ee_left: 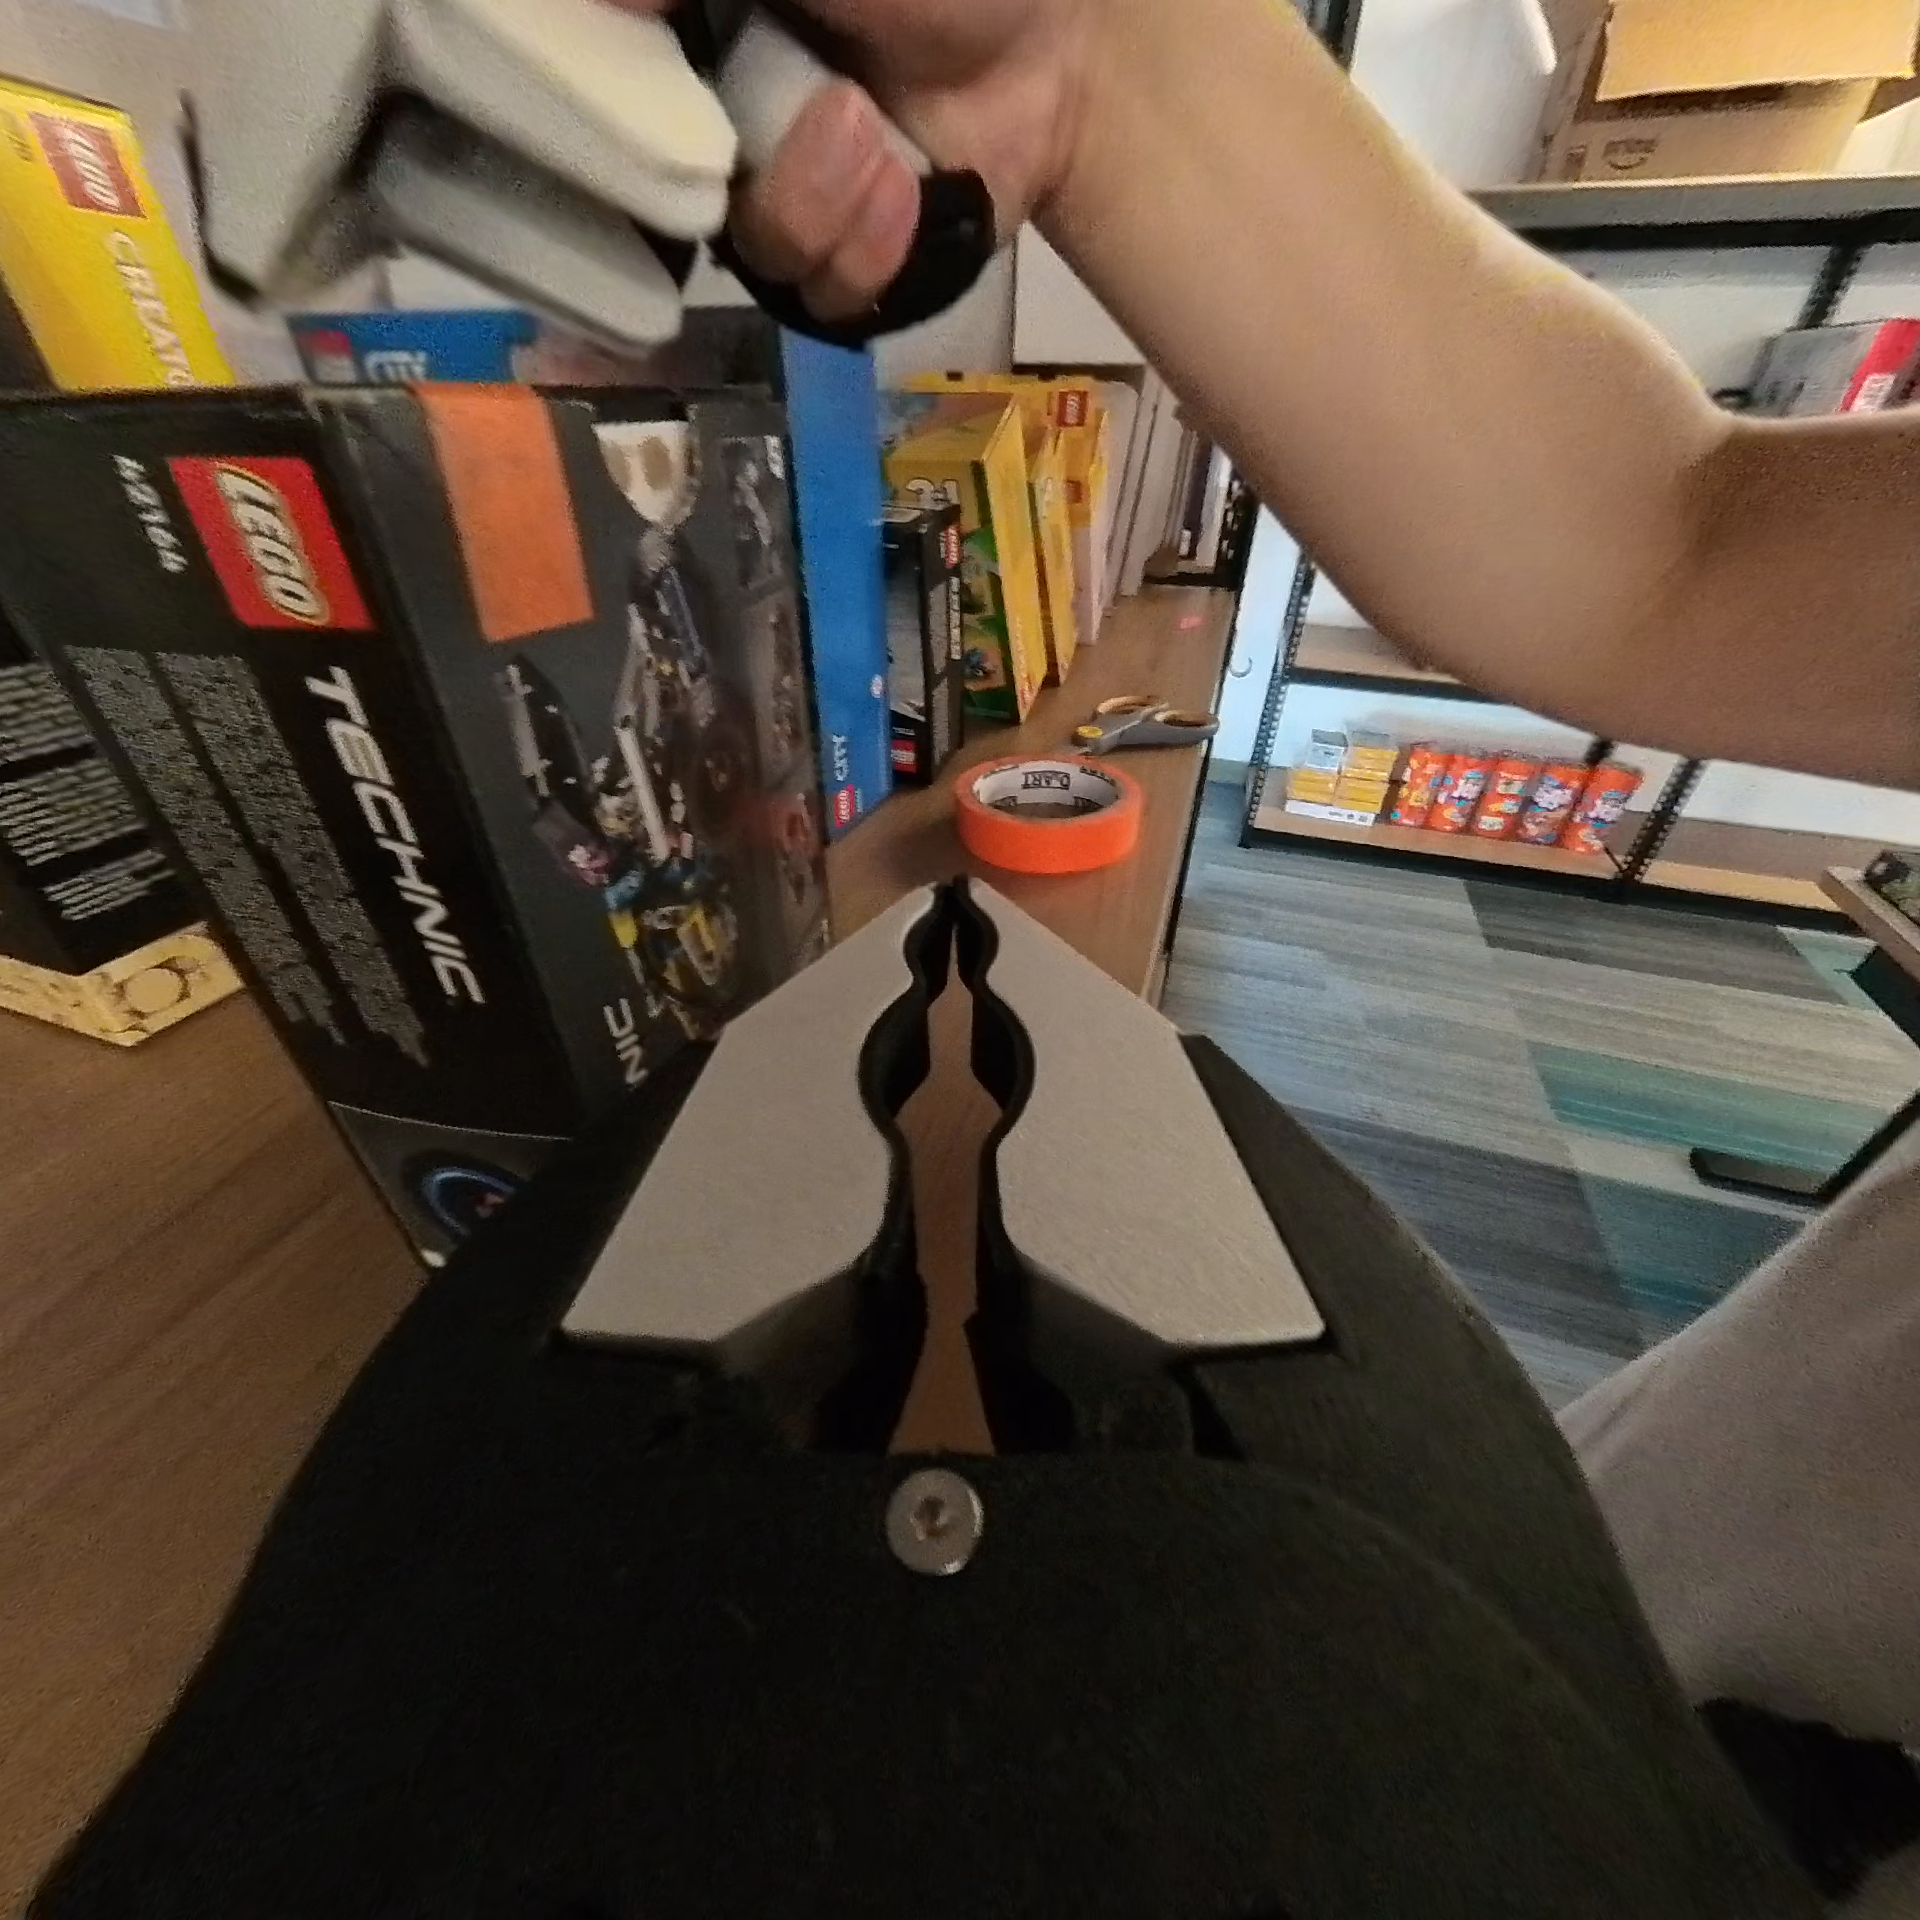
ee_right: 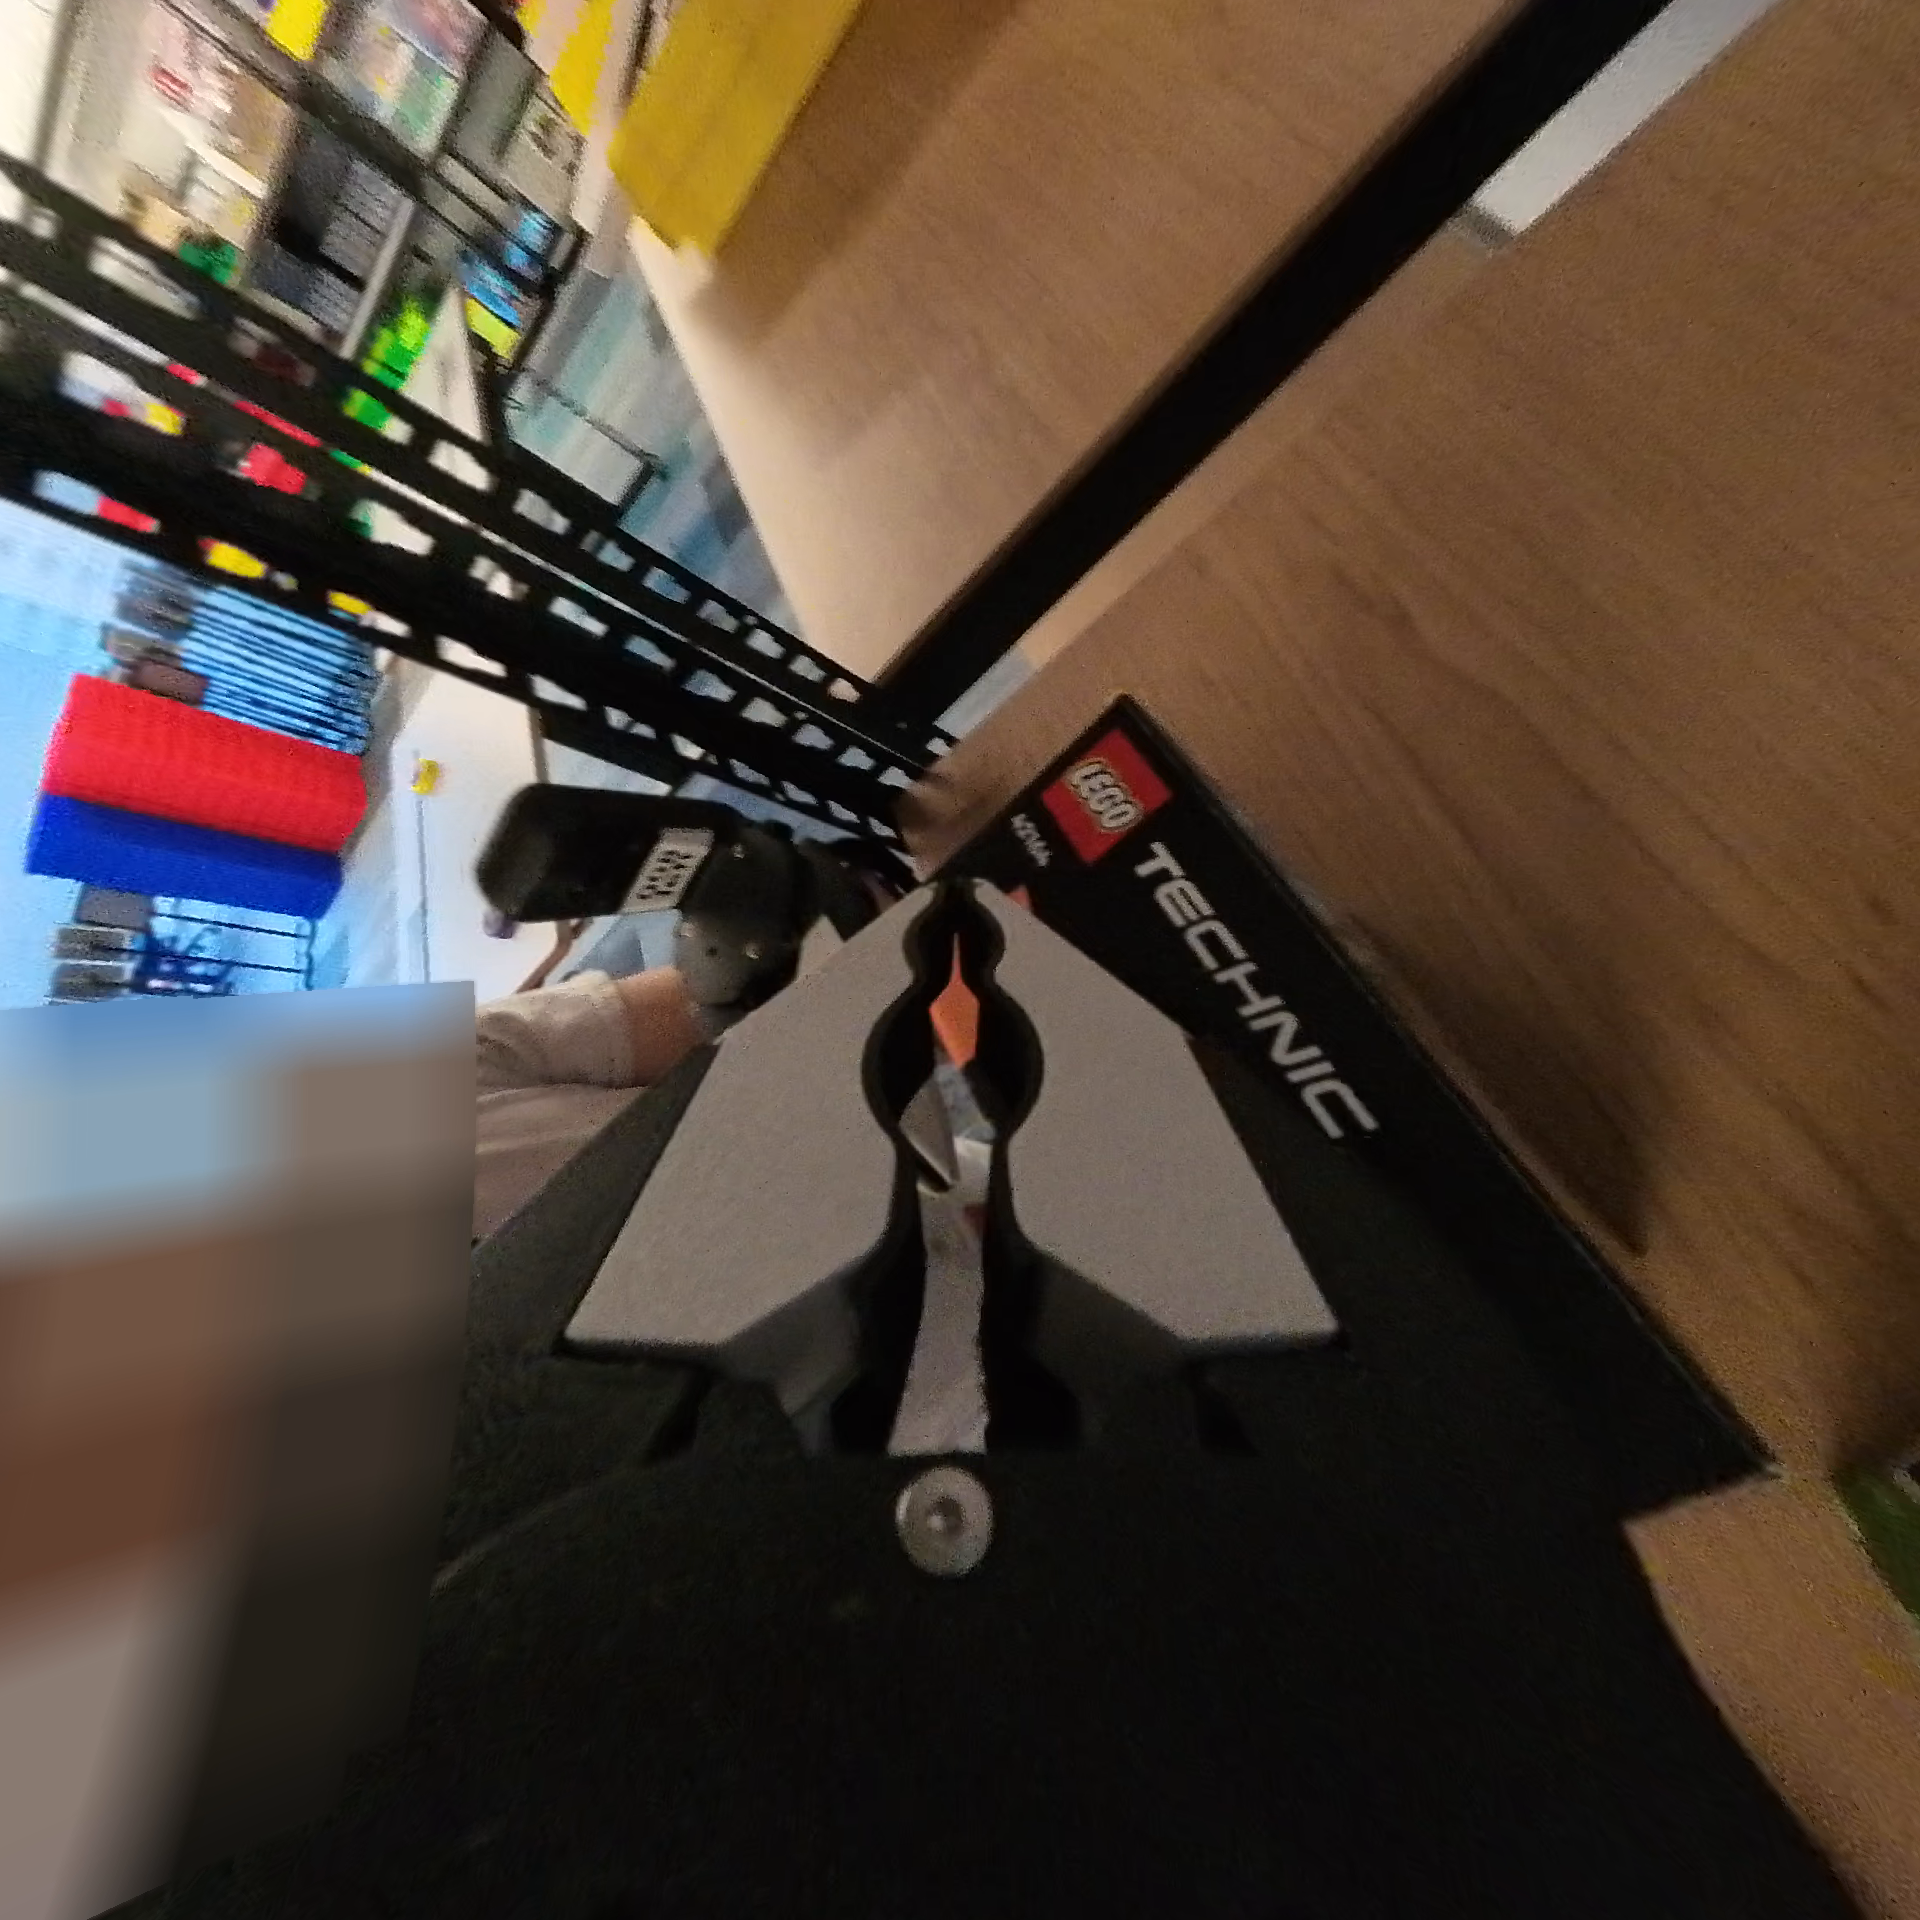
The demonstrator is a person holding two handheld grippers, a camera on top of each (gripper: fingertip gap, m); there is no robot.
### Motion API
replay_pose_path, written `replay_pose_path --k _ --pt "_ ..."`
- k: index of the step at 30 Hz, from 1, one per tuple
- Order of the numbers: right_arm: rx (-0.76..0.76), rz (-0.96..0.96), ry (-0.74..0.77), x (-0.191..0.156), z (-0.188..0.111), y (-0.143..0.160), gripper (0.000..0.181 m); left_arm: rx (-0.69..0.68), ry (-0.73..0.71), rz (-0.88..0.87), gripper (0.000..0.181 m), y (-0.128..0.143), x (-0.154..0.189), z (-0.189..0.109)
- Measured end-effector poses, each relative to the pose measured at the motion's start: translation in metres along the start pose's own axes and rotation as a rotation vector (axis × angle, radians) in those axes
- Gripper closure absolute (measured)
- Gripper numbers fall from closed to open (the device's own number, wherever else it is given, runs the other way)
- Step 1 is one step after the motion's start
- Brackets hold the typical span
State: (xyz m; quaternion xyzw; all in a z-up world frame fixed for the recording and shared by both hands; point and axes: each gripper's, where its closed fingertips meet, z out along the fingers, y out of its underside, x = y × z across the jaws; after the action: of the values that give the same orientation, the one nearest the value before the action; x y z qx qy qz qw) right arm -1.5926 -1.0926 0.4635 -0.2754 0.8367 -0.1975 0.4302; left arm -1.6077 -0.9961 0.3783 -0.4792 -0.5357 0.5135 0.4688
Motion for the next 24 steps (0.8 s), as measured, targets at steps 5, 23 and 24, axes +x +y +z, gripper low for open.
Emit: replay_pose_path --k 5,23,24 --pt "0.025 -0.023 0.084 0.008 -0.024 0.006 0.181 0.036 0.033 0.0 0.181 0.007 0.014 -0.001" --pt "0.095 -0.67 0.603 0.136 -0.159 0.301 0.131 -0.084 -0.118 -0.062 0.165 0.076 0.098 0.045" --pt "0.078 -0.671 0.547 0.134 -0.152 0.304 0.131 -0.092 -0.12 -0.049 0.163 0.073 0.104 0.062"
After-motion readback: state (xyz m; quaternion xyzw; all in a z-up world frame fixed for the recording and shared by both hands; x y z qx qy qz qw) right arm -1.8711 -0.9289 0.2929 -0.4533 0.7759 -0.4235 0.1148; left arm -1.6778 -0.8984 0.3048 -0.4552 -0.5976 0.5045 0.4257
